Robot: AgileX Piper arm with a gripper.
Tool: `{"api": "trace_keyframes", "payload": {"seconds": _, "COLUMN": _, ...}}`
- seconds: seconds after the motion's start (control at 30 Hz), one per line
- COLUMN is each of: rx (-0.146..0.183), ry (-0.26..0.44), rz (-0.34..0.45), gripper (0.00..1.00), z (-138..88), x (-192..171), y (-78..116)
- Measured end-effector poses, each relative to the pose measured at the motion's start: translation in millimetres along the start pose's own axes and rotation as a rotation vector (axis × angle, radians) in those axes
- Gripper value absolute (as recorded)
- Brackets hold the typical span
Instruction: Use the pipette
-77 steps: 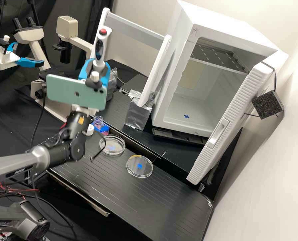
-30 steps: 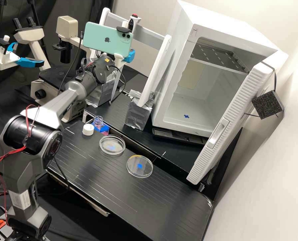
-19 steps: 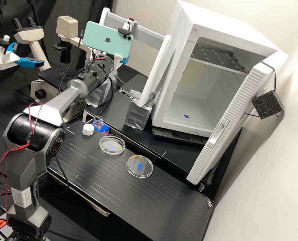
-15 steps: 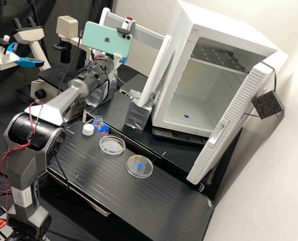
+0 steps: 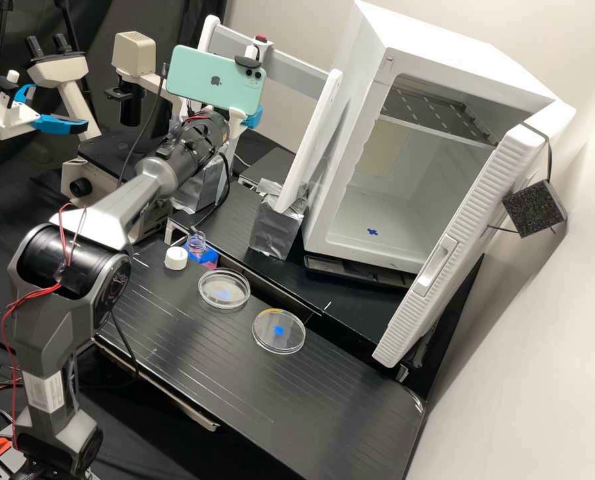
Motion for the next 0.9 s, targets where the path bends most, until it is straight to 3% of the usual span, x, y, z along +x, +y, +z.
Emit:
{"api": "trace_keyframes", "payload": {"seconds": 0.3, "rx": -0.009, "ry": -0.006, "rz": 0.018, "gripper": 1.0, "z": 2, "x": 0, "y": -0.5}}
{"api": "trace_keyframes", "payload": {"seconds": 0.57, "rx": 0.013, "ry": -0.016, "rz": 0.011, "gripper": 1.0, "z": 12, "x": -3, "y": -13.3}}
{"api": "trace_keyframes", "payload": {"seconds": 0.7, "rx": 0.013, "ry": 0.002, "rz": 0.04, "gripper": 1.0, "z": 19, "x": -19, "y": -20.4}}
{"api": "trace_keyframes", "payload": {"seconds": 0.77, "rx": 0.034, "ry": 0.034, "rz": 0.056, "gripper": 1.0, "z": 20, "x": -29, "y": -23.0}}
{"api": "trace_keyframes", "payload": {"seconds": 0.83, "rx": 0.053, "ry": 0.07, "rz": 0.098, "gripper": 1.0, "z": 23, "x": -46, "y": -26.3}}
{"api": "trace_keyframes", "payload": {"seconds": 0.87, "rx": 0.035, "ry": 0.071, "rz": 0.12, "gripper": 1.0, "z": 27, "x": -53, "y": -30.0}}
{"api": "trace_keyframes", "payload": {"seconds": 0.9, "rx": 0.051, "ry": 0.087, "rz": 0.173, "gripper": 1.0, "z": 27, "x": -63, "y": -27.6}}
